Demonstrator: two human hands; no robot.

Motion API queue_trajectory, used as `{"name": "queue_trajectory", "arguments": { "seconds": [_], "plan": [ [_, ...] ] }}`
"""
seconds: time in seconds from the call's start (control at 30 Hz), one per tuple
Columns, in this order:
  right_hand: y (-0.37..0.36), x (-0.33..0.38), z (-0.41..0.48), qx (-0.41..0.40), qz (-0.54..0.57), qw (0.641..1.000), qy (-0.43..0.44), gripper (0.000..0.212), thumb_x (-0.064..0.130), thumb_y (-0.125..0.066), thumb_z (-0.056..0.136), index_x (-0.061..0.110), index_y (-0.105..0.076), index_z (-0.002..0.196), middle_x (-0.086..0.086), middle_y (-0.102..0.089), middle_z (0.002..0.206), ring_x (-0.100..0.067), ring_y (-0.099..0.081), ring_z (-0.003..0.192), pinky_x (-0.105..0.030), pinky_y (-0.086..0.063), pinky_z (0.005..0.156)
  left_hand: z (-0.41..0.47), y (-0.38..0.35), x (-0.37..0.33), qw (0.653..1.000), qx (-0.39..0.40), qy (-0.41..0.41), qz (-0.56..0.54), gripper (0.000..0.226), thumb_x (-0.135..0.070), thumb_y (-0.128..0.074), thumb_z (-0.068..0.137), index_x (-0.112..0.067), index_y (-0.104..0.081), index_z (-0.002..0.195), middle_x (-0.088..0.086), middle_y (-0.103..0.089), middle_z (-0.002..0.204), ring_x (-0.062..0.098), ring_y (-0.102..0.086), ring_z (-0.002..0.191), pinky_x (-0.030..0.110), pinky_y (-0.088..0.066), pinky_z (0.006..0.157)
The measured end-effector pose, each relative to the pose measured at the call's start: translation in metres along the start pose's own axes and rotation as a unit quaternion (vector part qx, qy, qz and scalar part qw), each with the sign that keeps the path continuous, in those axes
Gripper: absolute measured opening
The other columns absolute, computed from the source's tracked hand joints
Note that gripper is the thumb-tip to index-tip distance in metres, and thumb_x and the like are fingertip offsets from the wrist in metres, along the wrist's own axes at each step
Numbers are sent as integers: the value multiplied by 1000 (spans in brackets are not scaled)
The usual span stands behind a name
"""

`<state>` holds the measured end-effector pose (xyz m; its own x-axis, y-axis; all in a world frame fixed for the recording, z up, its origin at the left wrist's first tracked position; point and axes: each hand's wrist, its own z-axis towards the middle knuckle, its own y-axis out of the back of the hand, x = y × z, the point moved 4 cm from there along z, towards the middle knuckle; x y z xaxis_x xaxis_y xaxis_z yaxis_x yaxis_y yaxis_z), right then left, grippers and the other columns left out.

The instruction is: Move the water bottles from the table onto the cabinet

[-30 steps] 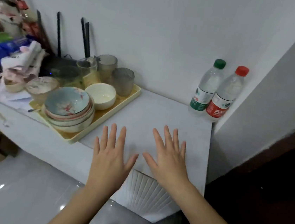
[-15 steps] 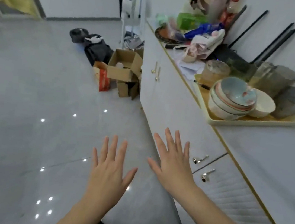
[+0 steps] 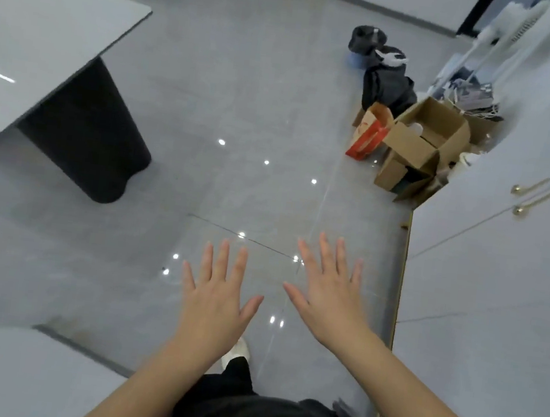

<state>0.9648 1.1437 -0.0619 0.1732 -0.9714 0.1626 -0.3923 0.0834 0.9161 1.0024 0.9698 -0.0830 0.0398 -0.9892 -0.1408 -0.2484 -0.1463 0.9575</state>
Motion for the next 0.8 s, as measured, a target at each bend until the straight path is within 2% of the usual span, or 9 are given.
{"name": "queue_trajectory", "arguments": {
  "seconds": [0.1,0.17,0.3,0.5,0.8],
  "plan": [
    [-6,32,26,22,-15,999,32,74,61,-27,98,33,14,153,-5,22,162,-32,26,146,-60,8,117,6,-4,35,998,4,64,-24,82,-68,-12,86,-22,-13,154,12,-9,161,34,-2,148,60,-9,114],
    [-10,50,41,37,-24,998,55,75,61,-27,97,33,13,154,-5,22,162,-33,26,146,-60,9,116,8,-5,54,994,-3,100,-40,84,-69,-5,84,-23,-3,155,10,2,162,33,8,148,59,-2,115],
    [-11,83,73,54,-52,991,109,75,61,-29,98,33,12,155,-6,22,162,-33,26,146,-60,9,115,13,-7,81,985,5,158,-75,81,-66,-15,87,-24,5,154,9,10,162,32,14,147,59,1,115],
    [-13,136,129,81,-84,969,216,76,61,-32,97,35,12,154,-5,21,162,-33,24,147,-60,8,115,21,-1,118,959,-11,262,-107,79,-64,-26,92,-24,2,154,9,9,162,32,14,147,59,2,115],
    [2,213,220,105,-167,898,393,76,61,-33,97,34,7,155,-5,15,164,-33,19,149,-61,5,116,68,14,156,896,-8,420,-148,78,-63,-24,94,-23,7,154,9,13,161,30,17,147,59,2,116]
  ]
}}
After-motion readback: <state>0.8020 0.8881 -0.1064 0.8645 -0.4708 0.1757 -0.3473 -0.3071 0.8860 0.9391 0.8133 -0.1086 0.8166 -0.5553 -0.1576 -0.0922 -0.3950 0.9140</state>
